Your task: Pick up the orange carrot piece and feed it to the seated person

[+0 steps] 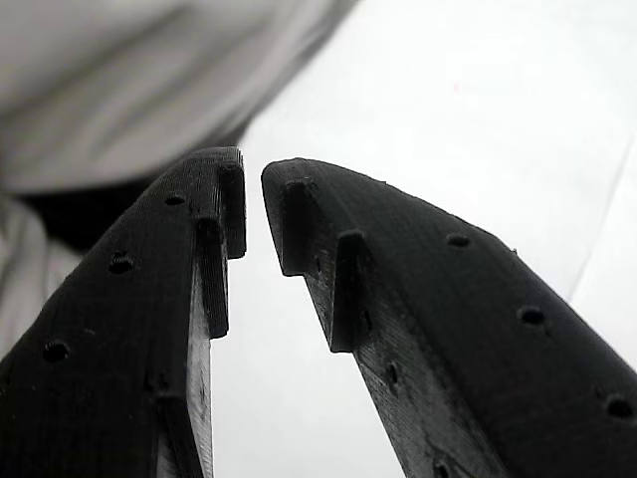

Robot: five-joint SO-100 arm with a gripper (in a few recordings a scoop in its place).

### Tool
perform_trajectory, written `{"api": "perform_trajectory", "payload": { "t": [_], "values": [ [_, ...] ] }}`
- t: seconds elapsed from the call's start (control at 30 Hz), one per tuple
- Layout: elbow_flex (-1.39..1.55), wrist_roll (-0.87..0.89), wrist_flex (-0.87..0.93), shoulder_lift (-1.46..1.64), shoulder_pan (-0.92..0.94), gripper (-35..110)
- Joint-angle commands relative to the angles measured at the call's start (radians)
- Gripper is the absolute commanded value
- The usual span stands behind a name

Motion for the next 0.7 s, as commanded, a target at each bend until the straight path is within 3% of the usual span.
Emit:
{"api": "perform_trajectory", "payload": {
  "t": [0.0, 0.17, 0.5, 0.67],
  "values": [
    [-0.014, 0.008, 0.091, 0.012, 0.003, -2],
    [-0.012, -0.041, 0.187, 0.023, 0.003, -2],
    [0.204, -0.446, 0.245, 0.018, 0.017, -2],
    [0.187, -0.407, 0.245, 0.018, 0.006, -2]
  ]
}}
